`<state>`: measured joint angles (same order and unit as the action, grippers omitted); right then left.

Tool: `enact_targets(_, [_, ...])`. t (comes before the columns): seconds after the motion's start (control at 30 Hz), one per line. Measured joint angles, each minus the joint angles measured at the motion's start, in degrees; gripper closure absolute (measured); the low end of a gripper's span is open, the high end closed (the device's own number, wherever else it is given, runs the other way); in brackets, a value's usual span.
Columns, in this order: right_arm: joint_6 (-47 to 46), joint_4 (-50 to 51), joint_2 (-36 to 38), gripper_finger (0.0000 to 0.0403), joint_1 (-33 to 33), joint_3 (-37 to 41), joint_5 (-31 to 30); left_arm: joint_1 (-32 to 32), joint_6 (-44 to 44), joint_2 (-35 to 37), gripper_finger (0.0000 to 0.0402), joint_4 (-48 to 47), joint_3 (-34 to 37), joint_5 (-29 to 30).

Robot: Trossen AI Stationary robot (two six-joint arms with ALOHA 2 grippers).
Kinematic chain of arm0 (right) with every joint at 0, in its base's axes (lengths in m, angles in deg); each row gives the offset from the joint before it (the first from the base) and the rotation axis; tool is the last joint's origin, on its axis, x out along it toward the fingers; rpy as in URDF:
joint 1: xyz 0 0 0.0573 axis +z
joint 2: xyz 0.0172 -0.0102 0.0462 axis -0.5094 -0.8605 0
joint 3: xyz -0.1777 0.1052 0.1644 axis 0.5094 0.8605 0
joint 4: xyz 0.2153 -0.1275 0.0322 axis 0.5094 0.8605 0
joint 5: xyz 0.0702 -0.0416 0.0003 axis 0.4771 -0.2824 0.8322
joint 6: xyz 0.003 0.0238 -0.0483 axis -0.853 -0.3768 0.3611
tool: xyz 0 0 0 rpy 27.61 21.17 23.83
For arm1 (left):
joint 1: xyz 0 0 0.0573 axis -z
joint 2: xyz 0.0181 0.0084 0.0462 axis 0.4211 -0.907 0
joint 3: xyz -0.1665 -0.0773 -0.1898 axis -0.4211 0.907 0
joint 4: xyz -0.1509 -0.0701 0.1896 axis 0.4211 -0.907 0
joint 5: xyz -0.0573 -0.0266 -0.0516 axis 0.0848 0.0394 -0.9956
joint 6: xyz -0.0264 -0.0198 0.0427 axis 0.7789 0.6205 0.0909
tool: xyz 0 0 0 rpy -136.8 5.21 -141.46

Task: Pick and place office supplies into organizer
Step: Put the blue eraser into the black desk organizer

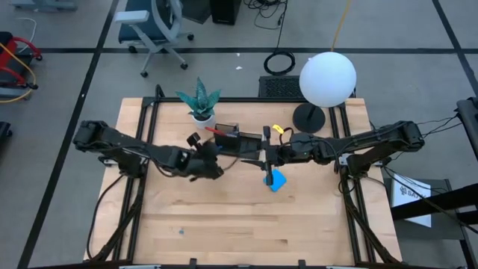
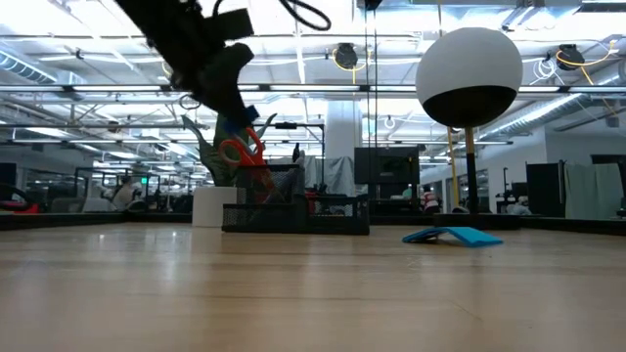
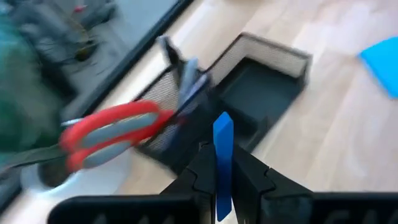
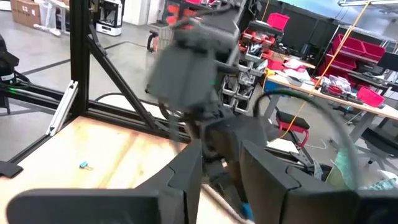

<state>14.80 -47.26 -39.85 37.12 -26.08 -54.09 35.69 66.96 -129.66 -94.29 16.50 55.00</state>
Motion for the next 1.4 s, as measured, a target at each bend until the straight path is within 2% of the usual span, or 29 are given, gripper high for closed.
enact_targets(0.2, [-0.23, 0.24, 0.0, 0.0303, -0.01, 0.0, 0.0, -4.4, -5.95, 7.04, 0.0371, 15.41, 11.68, -11.01])
enact_targets(0.3, [-0.94, 0.53, 0.0, 0.0303, -0.01, 0.0, 0.0, -6.27, -9.92, 6.91, 0.0371, 23.13, 14.32, -15.49])
enact_targets(0.47, [-1.42, 1.08, -0.05, 0.0303, -0.01, 0.0, -0.13, -9.52, -14.63, 5.02, 0.0371, 29.92, 15.88, -23.63])
enact_targets(1.4, [-2.84, 1.87, -0.07, 0.0303, -0.01, 0.0, -0.2, -19.02, -23.1, 2.42, 0.0371, 29.79, 15.95, -27.0])
